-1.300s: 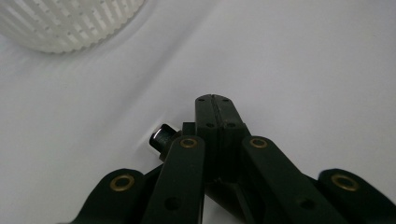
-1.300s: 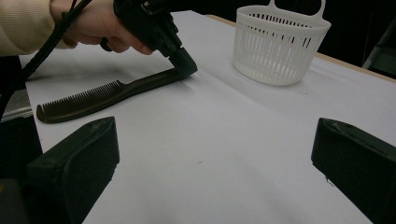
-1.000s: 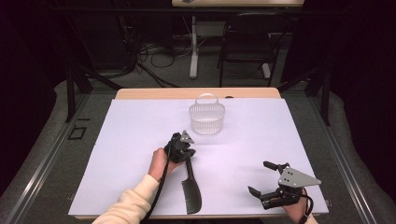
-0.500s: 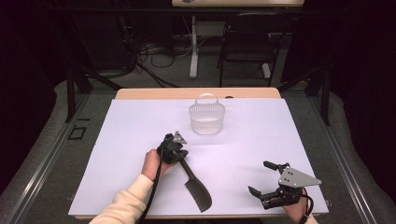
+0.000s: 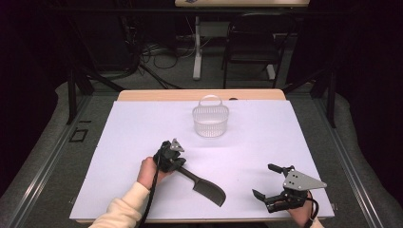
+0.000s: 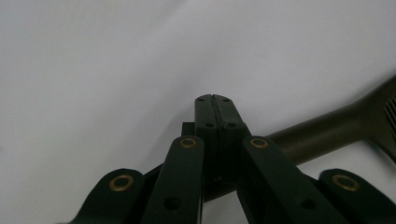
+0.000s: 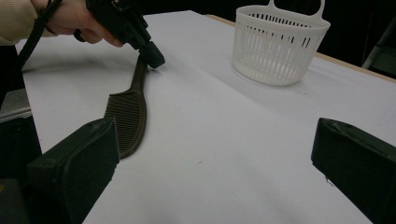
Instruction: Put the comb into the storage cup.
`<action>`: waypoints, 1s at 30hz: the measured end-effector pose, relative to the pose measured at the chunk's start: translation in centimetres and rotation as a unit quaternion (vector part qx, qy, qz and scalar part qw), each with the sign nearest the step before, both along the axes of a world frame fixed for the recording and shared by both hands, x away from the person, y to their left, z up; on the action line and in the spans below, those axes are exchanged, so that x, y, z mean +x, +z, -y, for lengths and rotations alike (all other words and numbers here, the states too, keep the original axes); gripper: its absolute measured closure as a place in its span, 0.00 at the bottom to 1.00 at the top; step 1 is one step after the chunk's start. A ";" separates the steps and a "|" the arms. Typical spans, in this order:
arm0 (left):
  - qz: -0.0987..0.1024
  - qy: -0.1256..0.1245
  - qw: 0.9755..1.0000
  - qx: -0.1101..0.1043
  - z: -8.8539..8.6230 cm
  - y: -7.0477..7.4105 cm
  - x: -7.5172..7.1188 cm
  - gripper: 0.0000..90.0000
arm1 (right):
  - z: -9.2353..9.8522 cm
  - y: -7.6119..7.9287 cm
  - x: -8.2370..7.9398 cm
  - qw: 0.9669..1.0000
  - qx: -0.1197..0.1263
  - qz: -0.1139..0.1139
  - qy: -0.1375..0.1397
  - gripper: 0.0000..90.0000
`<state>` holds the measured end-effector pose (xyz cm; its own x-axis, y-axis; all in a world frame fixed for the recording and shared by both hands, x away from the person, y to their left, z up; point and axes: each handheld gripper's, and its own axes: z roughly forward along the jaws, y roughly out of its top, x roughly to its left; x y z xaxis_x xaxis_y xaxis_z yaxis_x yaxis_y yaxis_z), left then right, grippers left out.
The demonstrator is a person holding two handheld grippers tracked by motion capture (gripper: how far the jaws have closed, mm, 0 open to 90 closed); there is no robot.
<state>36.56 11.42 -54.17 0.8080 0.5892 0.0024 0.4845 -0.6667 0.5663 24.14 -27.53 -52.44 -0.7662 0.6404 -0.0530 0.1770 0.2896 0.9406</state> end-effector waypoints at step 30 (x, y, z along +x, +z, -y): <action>-0.019 -0.006 1.000 0.000 -1.9 -0.2 -2.6 0.98 | -0.1 -0.1 0.0 1.000 -0.002 -0.002 0.002 0.01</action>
<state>33.93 13.31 -54.41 0.8140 0.5802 -0.0286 0.4982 -0.6720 0.5480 24.19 -27.40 -52.49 -0.7686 0.6375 -0.0528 0.1789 0.2934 0.9391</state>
